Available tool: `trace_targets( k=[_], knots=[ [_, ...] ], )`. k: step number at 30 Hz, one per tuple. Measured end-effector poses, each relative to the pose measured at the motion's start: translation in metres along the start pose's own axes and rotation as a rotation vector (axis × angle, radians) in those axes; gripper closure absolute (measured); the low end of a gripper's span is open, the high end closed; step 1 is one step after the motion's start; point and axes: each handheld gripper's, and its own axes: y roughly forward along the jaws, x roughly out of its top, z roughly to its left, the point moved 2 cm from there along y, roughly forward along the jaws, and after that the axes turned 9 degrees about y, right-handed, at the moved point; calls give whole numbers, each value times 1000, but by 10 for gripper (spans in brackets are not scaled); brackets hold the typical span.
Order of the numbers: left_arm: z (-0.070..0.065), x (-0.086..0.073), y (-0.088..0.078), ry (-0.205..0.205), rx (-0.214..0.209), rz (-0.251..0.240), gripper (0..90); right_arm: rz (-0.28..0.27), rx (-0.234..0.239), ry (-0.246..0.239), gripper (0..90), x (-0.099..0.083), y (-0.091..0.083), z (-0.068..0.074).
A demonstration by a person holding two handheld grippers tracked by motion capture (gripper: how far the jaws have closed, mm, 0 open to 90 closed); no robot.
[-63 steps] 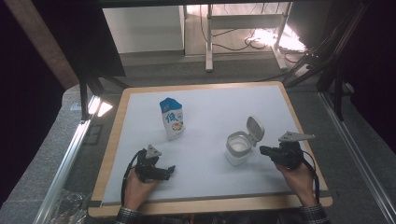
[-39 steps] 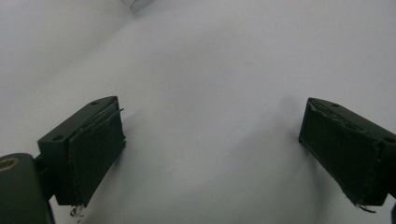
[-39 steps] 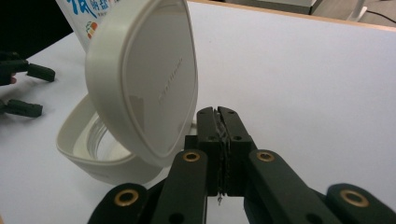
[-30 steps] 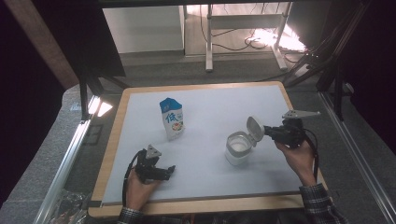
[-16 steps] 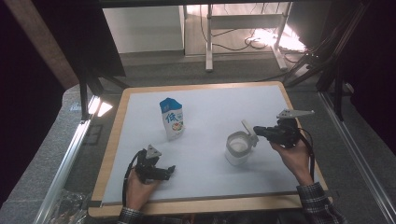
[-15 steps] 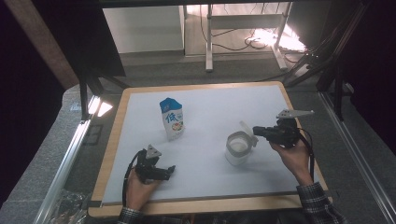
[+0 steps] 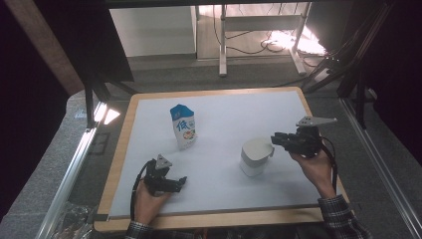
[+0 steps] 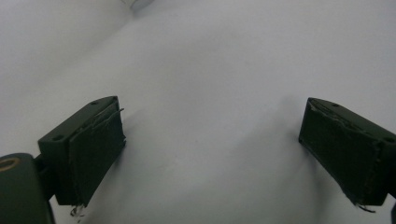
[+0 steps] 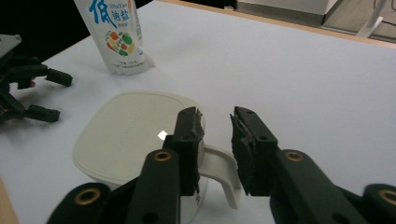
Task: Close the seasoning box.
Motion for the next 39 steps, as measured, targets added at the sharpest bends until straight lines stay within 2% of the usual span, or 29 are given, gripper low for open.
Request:
trace_targets(
  k=[17, 27, 31, 34, 39],
  knots=[
    [0, 0, 0, 5, 1, 4, 64, 16, -98, -38, 420, -9, -15, -5],
    [0, 0, 0, 0, 1, 0, 64, 21, -146, -57, 313, -20, -24, -4],
    [0, 0, 0, -2, 1, 0, 64, 52, -186, -65, 248, -28, -23, -4],
    [0, 0, 0, 0, 1, 0, 64, 67, -196, -62, 223, -34, -22, -6],
    [0, 0, 0, 3, 0, 3, 64, 56, -201, -53, 203, -45, -25, -8]
  ],
)
